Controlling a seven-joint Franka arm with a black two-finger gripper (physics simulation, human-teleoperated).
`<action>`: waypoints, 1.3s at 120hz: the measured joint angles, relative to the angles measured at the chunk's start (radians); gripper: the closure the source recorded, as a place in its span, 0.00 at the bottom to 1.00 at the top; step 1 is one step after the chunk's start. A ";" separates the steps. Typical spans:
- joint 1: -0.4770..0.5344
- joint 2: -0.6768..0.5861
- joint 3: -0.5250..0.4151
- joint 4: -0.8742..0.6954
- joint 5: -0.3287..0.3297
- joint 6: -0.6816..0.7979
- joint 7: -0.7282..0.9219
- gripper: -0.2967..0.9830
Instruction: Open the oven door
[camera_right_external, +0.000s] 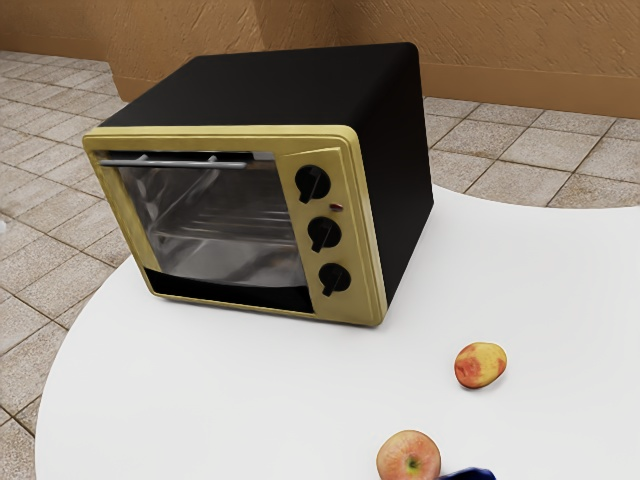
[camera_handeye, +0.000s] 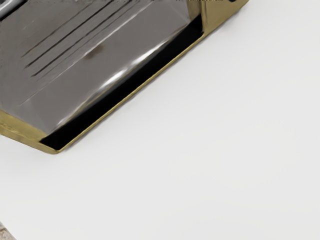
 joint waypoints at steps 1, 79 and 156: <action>-0.001 0.005 0.007 -0.003 -0.002 0.011 0.015 0.23; -0.141 0.180 0.079 -0.075 -0.050 0.673 0.764 0.23; -0.145 0.234 0.108 -0.162 -0.084 0.856 0.951 0.23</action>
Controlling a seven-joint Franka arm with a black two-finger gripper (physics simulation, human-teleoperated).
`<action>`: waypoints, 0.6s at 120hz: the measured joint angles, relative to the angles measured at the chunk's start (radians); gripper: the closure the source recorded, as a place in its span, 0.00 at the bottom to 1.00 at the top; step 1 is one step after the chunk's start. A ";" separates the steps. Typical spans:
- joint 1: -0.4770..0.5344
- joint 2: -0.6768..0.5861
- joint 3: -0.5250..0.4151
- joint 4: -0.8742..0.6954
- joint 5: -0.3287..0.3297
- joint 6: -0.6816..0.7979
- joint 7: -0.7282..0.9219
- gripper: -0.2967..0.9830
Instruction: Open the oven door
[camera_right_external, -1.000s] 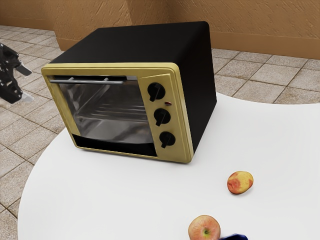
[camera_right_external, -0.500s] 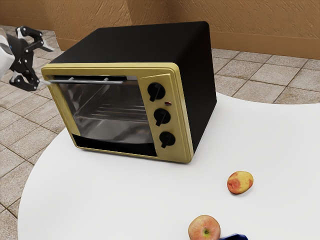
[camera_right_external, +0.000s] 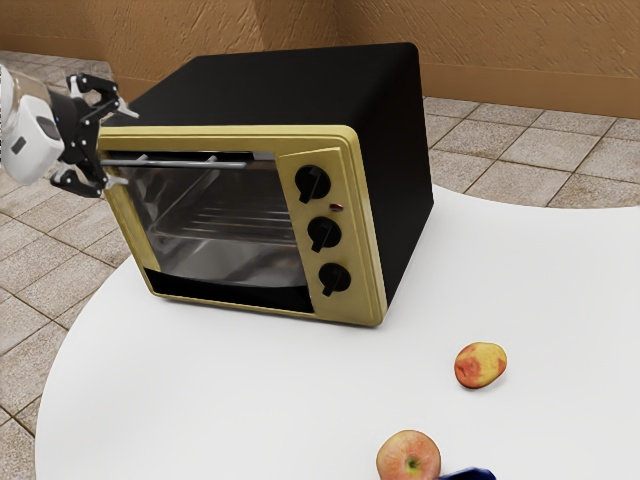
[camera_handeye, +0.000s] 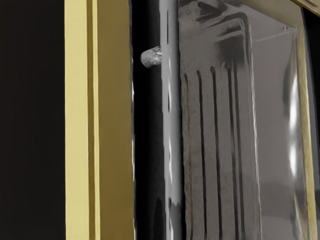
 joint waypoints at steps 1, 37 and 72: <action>0.000 0.000 0.000 -0.001 0.000 0.002 0.001 0.23; -0.001 0.040 0.000 -0.010 0.003 0.046 0.018 0.23; 0.005 0.015 0.001 0.000 0.042 -0.105 0.030 0.23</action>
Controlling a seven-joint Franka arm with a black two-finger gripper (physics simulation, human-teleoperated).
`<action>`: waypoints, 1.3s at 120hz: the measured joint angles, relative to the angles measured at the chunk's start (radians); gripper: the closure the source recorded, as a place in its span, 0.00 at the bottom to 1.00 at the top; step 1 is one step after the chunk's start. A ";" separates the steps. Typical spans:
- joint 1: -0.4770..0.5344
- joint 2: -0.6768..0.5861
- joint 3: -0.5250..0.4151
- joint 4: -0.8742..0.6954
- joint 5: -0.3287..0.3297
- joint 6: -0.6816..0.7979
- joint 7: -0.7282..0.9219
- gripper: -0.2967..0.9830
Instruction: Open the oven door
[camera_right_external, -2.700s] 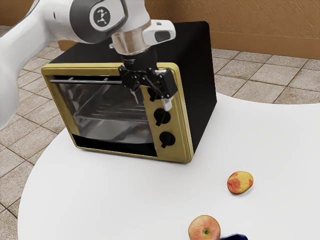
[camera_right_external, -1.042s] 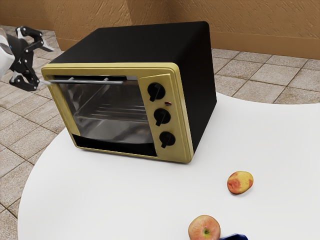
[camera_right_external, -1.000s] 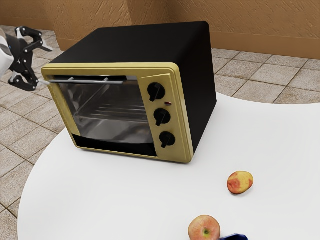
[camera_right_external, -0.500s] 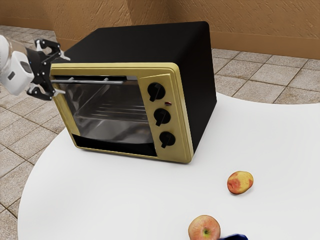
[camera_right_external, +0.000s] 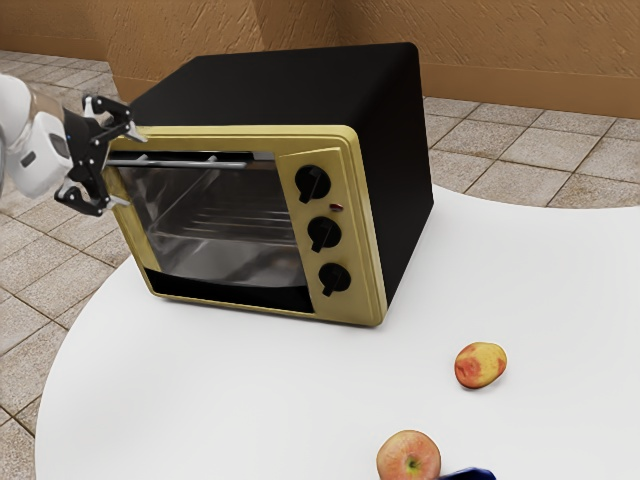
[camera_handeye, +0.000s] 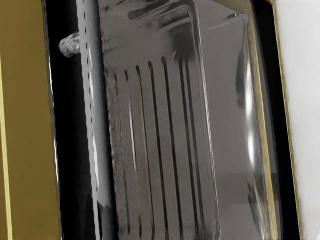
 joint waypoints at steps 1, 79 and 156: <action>0.000 0.000 0.000 0.002 0.001 -0.004 0.000 0.23; -0.008 0.084 -0.007 0.034 -0.001 -0.032 -0.019 0.22; 0.029 -0.502 -0.094 -0.397 0.117 -0.194 -0.030 0.31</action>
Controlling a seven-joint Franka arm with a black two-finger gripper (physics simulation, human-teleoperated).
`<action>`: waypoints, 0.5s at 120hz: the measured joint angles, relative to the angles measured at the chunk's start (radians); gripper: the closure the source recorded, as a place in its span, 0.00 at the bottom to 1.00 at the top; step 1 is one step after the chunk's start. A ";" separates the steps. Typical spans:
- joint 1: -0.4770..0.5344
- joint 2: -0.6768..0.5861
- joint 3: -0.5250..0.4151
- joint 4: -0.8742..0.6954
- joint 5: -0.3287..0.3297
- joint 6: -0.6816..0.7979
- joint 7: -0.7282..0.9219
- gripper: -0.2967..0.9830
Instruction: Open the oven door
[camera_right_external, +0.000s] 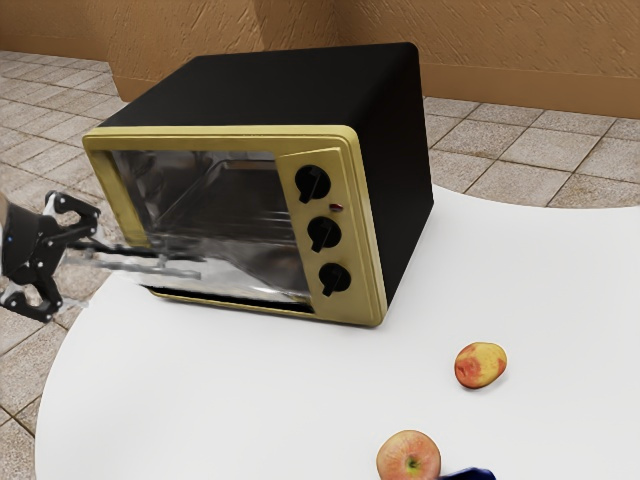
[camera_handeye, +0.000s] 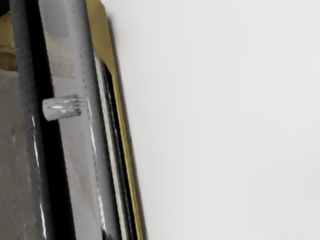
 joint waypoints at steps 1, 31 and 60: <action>0.002 -0.026 -0.012 -0.002 0.003 -0.014 0.000 0.30; 0.022 0.812 -0.574 1.280 0.126 -0.485 -0.280 0.25; 0.097 1.116 -0.451 1.326 -0.088 -0.697 -0.753 0.23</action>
